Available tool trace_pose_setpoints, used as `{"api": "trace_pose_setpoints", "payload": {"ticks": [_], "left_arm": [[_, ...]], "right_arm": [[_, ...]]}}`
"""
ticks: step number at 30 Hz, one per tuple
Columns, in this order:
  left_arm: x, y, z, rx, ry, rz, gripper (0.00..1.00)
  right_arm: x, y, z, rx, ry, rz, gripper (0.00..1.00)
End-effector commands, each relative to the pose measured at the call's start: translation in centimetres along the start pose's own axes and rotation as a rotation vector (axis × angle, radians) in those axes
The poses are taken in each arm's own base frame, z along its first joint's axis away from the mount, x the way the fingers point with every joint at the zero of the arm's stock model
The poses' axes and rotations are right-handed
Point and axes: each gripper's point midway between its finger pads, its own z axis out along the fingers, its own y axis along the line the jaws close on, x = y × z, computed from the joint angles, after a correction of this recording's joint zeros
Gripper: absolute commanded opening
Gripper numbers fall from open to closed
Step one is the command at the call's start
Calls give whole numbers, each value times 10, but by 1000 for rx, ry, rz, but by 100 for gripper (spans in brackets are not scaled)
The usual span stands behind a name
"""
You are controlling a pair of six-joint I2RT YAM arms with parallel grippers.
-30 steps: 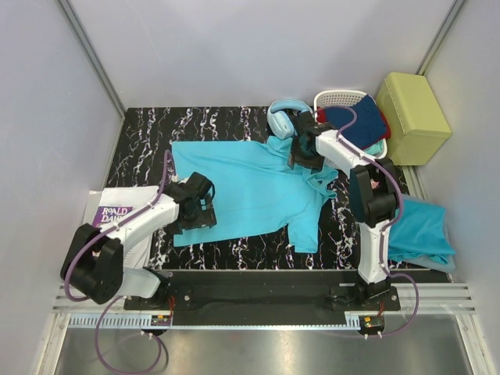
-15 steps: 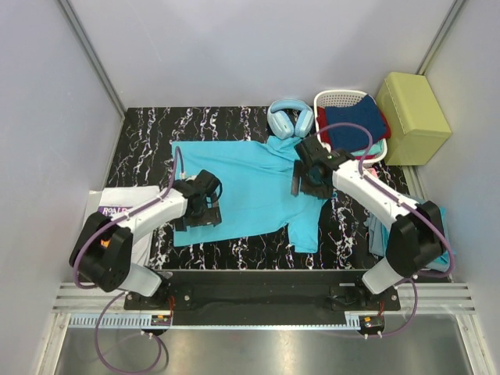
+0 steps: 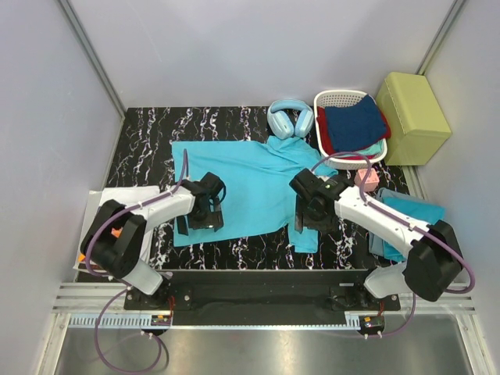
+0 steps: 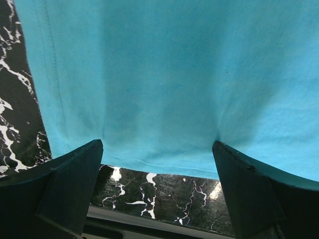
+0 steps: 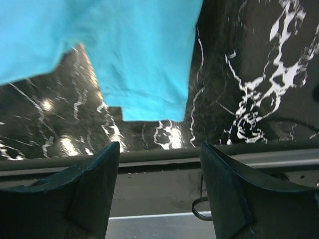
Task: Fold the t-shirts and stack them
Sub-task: Flatten out the tshirt
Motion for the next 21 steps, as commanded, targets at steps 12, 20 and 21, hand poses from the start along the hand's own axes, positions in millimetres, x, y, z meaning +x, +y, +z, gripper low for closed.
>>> {"api": "trace_pose_setpoints", "payload": {"ticks": [12, 20, 21], "left_arm": [[-5, -22, -8, 63, -19, 20, 99], [5, -8, 1, -11, 12, 36, 99], [5, -5, 2, -23, 13, 34, 99]], "right_arm": [[39, -10, 25, 25, 69, 43, 54], [15, 13, 27, -3, 25, 58, 55], [13, 15, 25, -11, 20, 57, 55]]}}
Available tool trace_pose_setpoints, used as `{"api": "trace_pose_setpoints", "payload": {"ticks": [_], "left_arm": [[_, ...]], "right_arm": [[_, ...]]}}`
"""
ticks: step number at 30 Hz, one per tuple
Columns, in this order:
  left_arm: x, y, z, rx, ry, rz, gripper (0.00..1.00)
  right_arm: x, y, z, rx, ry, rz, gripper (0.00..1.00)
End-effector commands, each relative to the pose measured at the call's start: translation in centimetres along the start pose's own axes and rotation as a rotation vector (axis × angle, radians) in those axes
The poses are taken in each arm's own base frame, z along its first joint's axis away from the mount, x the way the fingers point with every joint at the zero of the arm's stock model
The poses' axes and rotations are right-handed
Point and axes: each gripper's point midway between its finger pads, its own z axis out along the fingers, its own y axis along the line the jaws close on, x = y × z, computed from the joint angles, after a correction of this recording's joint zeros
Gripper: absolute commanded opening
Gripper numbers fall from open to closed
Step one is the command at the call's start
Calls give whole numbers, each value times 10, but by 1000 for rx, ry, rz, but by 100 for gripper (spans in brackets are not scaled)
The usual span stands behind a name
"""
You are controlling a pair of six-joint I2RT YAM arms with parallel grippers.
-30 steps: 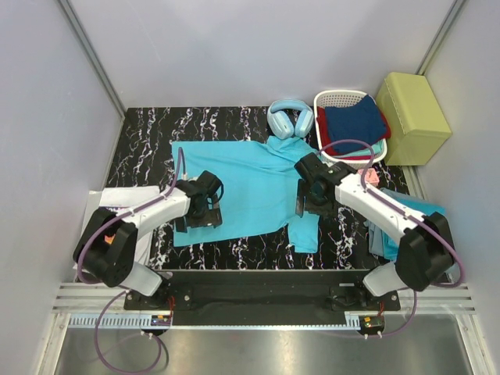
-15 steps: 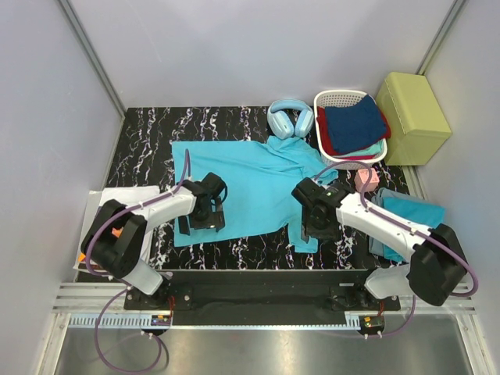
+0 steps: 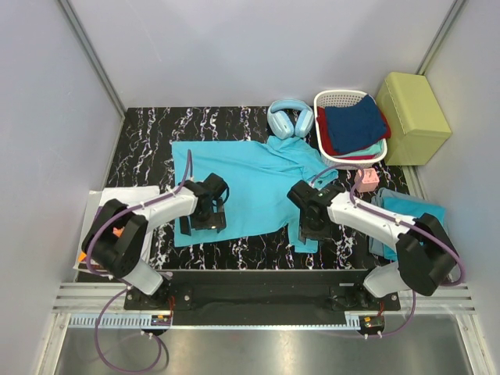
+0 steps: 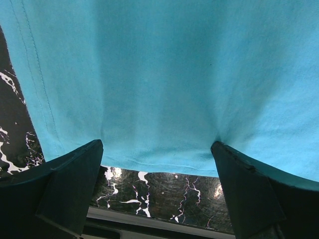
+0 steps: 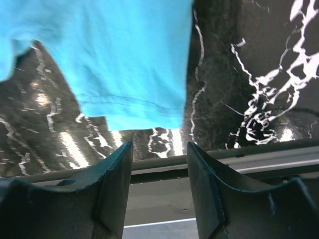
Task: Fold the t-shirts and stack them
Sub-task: Flatten out the tshirt
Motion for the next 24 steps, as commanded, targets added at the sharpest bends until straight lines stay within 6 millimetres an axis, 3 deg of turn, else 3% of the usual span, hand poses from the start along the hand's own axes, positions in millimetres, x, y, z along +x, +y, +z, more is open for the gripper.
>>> {"api": "trace_pose_setpoints", "payload": {"ticks": [1, 8, 17, 21, 23, 24], "left_arm": [[1, 7, 1, -53, 4, 3, 99], [0, 21, -4, -78, -20, -45, 99], [-11, 33, -53, 39, -197, -146, 99], [9, 42, -41, 2, -135, -160, 97], [16, 41, -33, -12, -98, -184, 89], [20, 42, -29, -21, -81, -187, 80]], "right_arm": [[-25, 27, -18, -86, -77, 31, 55], [-33, 33, -33, -119, -103, 18, 55], [-34, 29, -35, -115, -120, 2, 56], [-36, 31, -37, -128, -128, -6, 56], [-38, 32, -39, -132, -135, -17, 56], [-38, 32, -39, -132, -137, -23, 56]]}}
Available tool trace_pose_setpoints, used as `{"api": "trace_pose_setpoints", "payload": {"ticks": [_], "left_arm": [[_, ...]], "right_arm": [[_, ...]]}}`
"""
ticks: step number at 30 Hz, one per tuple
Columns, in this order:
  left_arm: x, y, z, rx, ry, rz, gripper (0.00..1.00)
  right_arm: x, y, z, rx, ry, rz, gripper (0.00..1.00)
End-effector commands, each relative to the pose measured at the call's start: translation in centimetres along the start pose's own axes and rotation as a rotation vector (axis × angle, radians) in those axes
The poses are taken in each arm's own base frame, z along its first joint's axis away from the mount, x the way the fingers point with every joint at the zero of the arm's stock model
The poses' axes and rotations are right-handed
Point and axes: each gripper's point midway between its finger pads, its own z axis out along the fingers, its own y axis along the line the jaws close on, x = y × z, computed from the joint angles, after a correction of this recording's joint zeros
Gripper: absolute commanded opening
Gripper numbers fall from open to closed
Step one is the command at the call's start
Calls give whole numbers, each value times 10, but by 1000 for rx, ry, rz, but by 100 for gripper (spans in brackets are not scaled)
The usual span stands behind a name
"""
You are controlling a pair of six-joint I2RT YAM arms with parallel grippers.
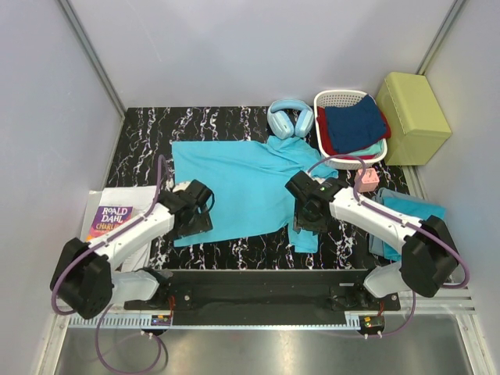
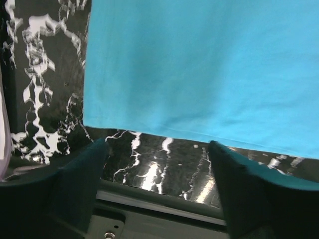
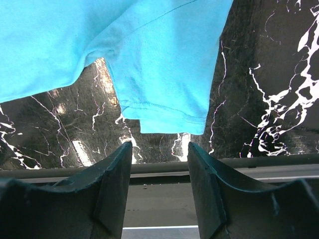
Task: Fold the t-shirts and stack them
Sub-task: Flatten out the tshirt
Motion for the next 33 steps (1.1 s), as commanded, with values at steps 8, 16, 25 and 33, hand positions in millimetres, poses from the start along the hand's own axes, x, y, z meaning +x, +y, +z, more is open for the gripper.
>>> {"api": "trace_pose_setpoints", "payload": {"ticks": [8, 16, 25, 33], "left_arm": [[9, 42, 20, -181, 39, -127, 66], [-1, 50, 36, -198, 91, -186, 69], [6, 39, 49, -167, 149, -173, 58], [12, 38, 55, -174, 181, -167, 38]], "right_arm": [[-12, 5, -20, -50, -72, -41, 56], [-15, 6, -24, -59, -84, -53, 56], [-14, 1, -23, -46, -89, -59, 57], [-15, 1, -21, -34, -90, -64, 57]]}}
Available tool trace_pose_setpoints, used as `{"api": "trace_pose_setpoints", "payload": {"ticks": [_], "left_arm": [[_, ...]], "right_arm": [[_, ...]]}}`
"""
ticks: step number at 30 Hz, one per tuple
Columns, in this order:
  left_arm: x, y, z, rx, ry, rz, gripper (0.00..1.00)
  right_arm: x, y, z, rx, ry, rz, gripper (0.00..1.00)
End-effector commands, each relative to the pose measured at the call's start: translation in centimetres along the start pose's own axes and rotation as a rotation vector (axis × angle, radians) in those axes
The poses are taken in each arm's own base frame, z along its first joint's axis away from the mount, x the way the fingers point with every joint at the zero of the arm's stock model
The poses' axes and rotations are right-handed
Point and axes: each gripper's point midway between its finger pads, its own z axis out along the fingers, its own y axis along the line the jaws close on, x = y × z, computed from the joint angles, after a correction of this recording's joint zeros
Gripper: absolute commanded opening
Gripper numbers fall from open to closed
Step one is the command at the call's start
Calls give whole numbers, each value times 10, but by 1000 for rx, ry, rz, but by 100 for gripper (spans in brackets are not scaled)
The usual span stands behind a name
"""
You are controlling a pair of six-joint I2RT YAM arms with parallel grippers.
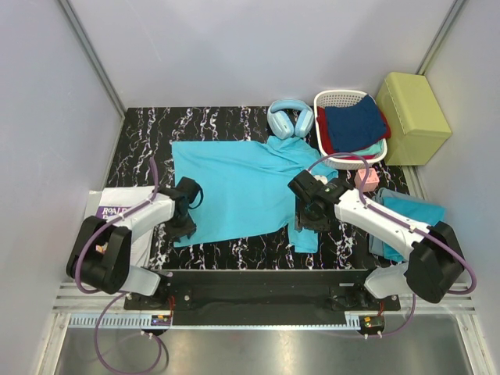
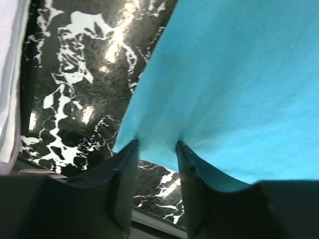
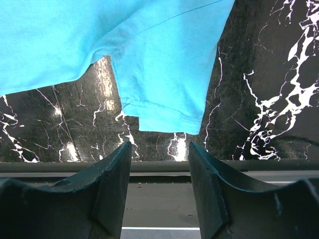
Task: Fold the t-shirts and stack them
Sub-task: Flatten out the tshirt
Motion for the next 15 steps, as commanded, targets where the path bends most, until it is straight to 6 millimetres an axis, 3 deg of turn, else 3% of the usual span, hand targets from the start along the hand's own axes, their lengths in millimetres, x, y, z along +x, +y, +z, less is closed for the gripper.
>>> {"api": "trace_pose_setpoints", "payload": {"ticks": [1, 7, 15], "left_arm": [[0, -7, 3, 18, 14, -5, 32], [3, -3, 4, 5, 19, -11, 0], [-25, 20, -14, -22, -52, -118, 0]], "right_arm": [[-11, 3, -9, -4, -49, -11, 57], [-11, 3, -7, 2, -44, -17, 56], [-14, 5, -7, -2, -48, -24, 56]]}}
